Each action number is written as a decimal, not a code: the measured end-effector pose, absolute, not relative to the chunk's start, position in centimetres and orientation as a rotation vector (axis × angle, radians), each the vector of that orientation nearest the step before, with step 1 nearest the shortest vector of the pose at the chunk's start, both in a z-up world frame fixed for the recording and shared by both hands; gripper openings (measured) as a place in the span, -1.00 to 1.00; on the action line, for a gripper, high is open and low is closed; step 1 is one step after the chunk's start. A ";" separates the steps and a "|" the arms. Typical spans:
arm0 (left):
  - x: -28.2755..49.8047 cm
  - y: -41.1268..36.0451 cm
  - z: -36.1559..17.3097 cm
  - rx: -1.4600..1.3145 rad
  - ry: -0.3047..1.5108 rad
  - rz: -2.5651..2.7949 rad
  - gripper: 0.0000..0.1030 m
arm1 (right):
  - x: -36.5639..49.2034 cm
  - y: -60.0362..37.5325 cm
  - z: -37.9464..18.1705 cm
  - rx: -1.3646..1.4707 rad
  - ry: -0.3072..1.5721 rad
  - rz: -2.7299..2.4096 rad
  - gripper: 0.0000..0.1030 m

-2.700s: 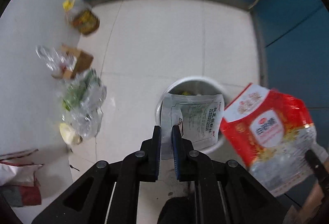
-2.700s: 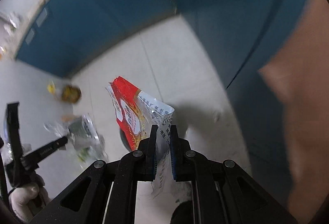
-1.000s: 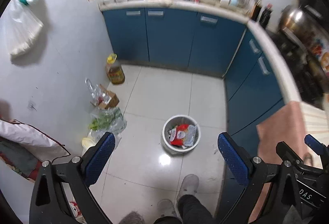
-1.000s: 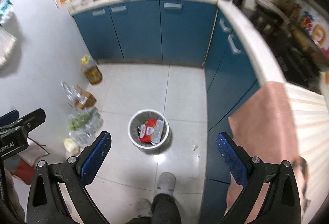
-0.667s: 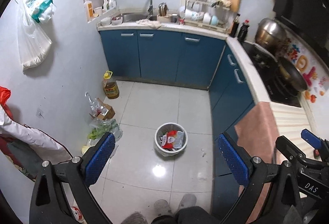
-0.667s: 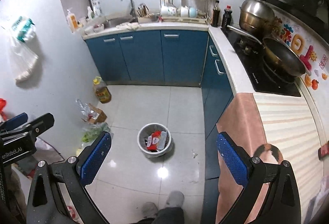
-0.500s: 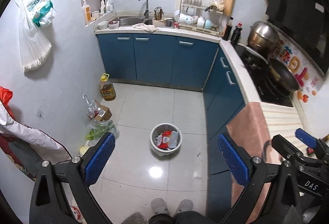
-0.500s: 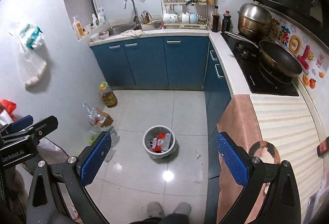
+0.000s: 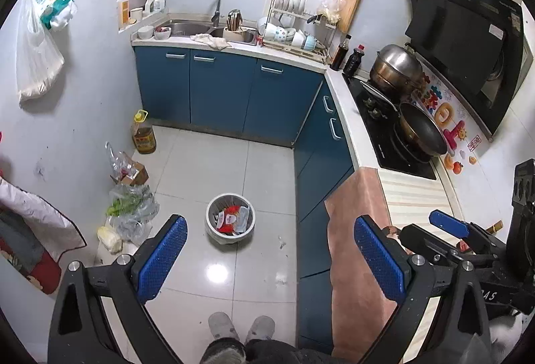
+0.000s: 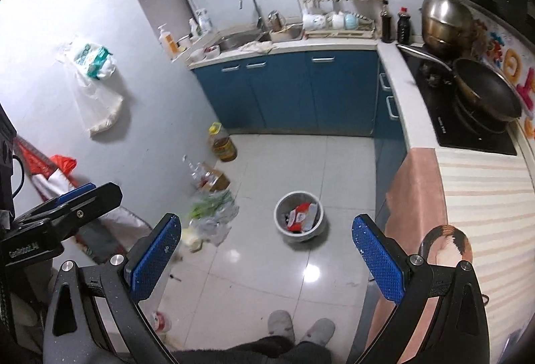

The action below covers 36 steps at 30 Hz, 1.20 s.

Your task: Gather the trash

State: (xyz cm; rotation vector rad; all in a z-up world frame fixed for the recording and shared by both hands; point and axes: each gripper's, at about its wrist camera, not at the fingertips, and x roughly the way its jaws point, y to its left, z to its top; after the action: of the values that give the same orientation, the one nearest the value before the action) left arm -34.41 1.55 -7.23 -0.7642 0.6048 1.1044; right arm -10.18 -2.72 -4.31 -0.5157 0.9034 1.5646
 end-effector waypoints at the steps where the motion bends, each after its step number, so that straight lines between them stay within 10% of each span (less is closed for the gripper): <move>1: -34.5 1.4 -7.3 -0.770 0.603 1.106 0.98 | -10.0 -2.7 -4.4 -0.516 0.910 1.575 1.00; 36: -34.1 0.6 -8.0 -0.818 0.621 1.094 1.00 | -8.3 -2.0 -4.5 -0.545 0.934 1.637 1.00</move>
State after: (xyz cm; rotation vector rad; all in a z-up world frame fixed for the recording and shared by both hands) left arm -34.06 0.63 -7.95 -0.8184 0.6209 1.0945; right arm -8.31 -2.04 -4.52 -0.5453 0.9338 1.6373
